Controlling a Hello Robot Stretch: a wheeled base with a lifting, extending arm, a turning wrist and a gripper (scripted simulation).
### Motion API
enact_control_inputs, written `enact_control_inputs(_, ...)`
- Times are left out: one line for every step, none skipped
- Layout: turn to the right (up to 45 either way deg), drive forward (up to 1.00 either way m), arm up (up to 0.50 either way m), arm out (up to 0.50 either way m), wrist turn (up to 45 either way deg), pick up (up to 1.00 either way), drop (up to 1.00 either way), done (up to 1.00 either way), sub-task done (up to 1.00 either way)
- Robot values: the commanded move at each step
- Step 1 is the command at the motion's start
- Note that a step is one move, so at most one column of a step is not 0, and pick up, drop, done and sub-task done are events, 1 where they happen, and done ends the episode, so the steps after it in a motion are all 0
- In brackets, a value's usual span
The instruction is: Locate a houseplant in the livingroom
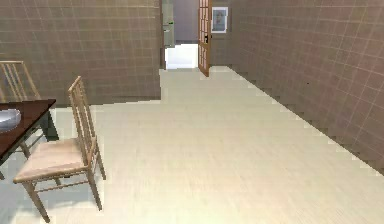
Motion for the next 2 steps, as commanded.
enact_control_inputs(0.0,1.0,0.0,0.0,0.0,0.0,0.0,0.0,0.0)
enact_control_inputs(0.0,1.0,0.0,0.0,0.0,0.0,0.0,0.0,0.0)
